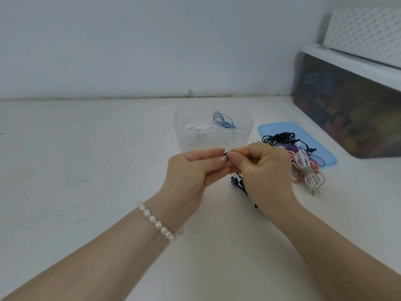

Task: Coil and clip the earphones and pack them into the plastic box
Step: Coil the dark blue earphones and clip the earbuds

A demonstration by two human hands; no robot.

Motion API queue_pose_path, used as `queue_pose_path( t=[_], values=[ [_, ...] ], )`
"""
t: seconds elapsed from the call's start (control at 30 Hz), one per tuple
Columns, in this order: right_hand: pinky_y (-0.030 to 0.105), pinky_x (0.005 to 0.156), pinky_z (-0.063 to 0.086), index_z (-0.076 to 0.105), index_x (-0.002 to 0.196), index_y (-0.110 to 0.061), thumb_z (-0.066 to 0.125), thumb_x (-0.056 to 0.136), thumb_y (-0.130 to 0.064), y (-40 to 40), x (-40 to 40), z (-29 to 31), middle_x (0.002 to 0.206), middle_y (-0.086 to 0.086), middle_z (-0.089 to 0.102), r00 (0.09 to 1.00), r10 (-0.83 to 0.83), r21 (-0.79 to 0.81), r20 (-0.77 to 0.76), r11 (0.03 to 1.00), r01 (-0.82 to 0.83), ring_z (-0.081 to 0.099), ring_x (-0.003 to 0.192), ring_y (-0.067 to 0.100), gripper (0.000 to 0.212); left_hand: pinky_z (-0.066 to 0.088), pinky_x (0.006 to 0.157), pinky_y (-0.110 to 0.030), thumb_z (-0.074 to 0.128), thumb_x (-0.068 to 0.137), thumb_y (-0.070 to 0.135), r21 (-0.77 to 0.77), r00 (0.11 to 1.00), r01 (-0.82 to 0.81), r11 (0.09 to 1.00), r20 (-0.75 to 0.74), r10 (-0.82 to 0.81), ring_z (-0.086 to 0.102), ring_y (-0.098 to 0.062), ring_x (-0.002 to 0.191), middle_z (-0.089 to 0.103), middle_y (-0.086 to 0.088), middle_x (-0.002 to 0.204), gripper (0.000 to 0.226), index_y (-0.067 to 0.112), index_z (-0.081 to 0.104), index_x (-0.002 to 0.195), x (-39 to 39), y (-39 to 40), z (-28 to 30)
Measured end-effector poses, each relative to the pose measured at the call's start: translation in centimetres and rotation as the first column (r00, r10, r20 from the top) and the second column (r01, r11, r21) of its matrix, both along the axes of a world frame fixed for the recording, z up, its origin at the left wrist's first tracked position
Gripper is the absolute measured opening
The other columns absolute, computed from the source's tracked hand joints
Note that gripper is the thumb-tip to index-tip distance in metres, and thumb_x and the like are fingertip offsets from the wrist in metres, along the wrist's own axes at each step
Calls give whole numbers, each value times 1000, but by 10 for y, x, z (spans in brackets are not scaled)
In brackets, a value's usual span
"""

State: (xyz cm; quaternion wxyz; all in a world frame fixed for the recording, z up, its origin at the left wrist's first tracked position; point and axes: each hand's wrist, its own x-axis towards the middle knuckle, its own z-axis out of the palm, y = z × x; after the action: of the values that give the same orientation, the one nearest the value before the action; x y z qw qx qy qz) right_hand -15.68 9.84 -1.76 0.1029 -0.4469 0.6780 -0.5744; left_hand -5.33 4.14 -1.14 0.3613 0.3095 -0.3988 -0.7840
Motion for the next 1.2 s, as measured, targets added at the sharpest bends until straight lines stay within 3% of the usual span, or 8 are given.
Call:
queue_pose_path(
  t=[0.3, 0.47, 0.63, 0.73, 0.8, 0.9, 1.0, 1.2],
  values=[
    [12, 58, 39, 72, 71, -12, 68, 79, -9, -2, 0, -7, 68, 2, 63, 988, -66, -56, -139, 997, 59, 55, 66, 11, 10, 56, 58, -22, 55, 78, -16, 1, 999, -15, 1000, -40, 15, 70, -22, 60, 71, -14, 65, 14, -6, 63, 85, 0, 2, 1],
    [7, 59, 34, 71, 70, -7, 64, 76, -14, -5, -3, -14, 60, -1, 52, 951, -119, -145, -285, 986, 80, 46, 62, -4, 12, 58, 62, -23, 55, 79, -15, -2, 998, -26, 1000, -62, 26, 71, -22, 64, 71, -14, 68, 14, -5, 64, 84, -2, 3, 0],
    [6, 59, 35, 72, 71, -8, 66, 76, -12, -7, -10, -14, 60, -2, 52, 963, -61, -125, -263, 992, 28, 48, 61, -6, 9, 57, 63, -22, 51, 83, -13, -26, 998, -3, 1000, -56, 2, 71, -22, 67, 72, -13, 70, 16, -4, 64, 87, -1, 1, -2],
    [5, 56, 41, 71, 69, -12, 68, 77, -1, -6, -15, -8, 61, -4, 60, 992, 78, -44, -99, 996, -83, 57, 56, -6, 14, 57, 65, -21, 50, 84, -12, -75, 1000, 23, 997, -11, -23, 71, -23, 67, 72, -11, 69, 16, -4, 64, 90, 1, -1, -2],
    [13, 55, 48, 69, 65, -17, 67, 77, 2, -6, -20, -3, 54, -8, 65, 982, 184, -14, 50, 983, -184, 62, 49, 1, 23, 58, 68, -23, 52, 85, -10, -116, 999, 40, 992, 27, -37, 71, -22, 68, 73, -11, 72, 15, -4, 64, 92, 3, -4, -2],
    [16, 54, 47, 70, 71, -10, 63, 80, 0, -4, -27, 2, 51, -2, 66, 934, 275, 18, 230, 958, -286, 62, 47, 9, 15, 57, 64, -20, 56, 84, -6, -164, 995, 65, 984, 80, -53, 72, -17, 72, 73, -10, 75, 14, -1, 65, 92, 4, -10, 0],
    [28, 61, 49, 70, 71, -7, 62, 80, -7, -3, -30, 4, 62, 11, 68, 845, 295, -16, 445, 947, -322, 63, 49, 16, 12, 56, 61, -19, 59, 81, -5, -144, 993, 100, 985, 70, -91, 72, -16, 71, 74, -10, 76, 13, 0, 66, 90, 4, -14, 3],
    [26, 50, 50, 65, 65, -3, 60, 80, -10, 0, -28, 10, 53, 6, 60, 766, 281, -9, 578, 941, -338, 55, 41, 17, 17, 55, 60, -19, 63, 77, 3, -162, 986, 150, 975, 97, -136, 69, -10, 63, 72, -4, 68, 8, 4, 67, 83, 0, -16, -1]
  ],
)
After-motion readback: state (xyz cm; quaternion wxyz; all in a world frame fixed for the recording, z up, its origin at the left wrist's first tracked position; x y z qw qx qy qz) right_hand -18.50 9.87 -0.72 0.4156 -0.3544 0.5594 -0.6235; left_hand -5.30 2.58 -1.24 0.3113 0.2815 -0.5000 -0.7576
